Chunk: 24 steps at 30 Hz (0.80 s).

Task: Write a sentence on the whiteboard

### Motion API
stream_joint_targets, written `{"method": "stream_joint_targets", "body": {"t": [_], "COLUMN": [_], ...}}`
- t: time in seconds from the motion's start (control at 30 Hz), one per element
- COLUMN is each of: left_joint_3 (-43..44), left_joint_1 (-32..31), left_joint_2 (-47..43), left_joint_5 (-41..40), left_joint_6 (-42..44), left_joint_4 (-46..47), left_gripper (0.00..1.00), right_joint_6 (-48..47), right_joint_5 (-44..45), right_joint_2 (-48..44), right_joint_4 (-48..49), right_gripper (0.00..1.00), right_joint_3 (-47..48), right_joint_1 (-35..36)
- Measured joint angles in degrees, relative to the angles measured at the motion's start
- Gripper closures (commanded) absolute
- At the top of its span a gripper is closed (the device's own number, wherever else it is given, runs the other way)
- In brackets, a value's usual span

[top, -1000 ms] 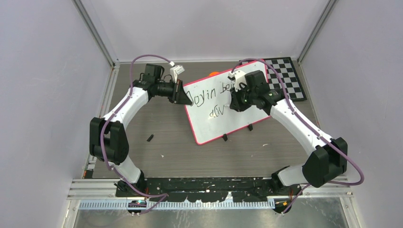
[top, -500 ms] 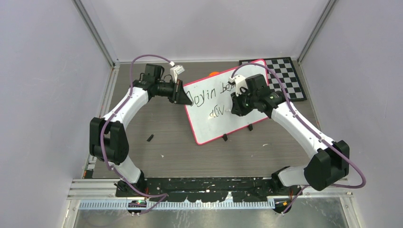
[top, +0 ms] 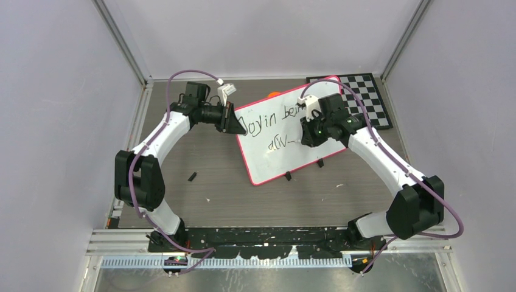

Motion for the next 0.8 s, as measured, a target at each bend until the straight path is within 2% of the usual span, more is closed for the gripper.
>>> {"method": "stream_joint_targets", "body": {"t": [0.2,0.8], "left_joint_3": [0.0,0.0], "left_joint_1": [0.0,0.0], "left_joint_2": [0.0,0.0], "left_joint_5": [0.0,0.0], "left_joint_6": [0.0,0.0], "left_joint_4": [0.0,0.0], "left_gripper": [1.00,1.00], "right_joint_6": [-0.5,0.9], "right_joint_5": [0.0,-2.0], "right_joint_2": [0.2,1.6], "right_joint_4": [-1.2,-1.2], "right_gripper": [1.00,1.00], "right_joint_3": [0.6,3.8], "right_joint_1": [-2.1,-1.0]}}
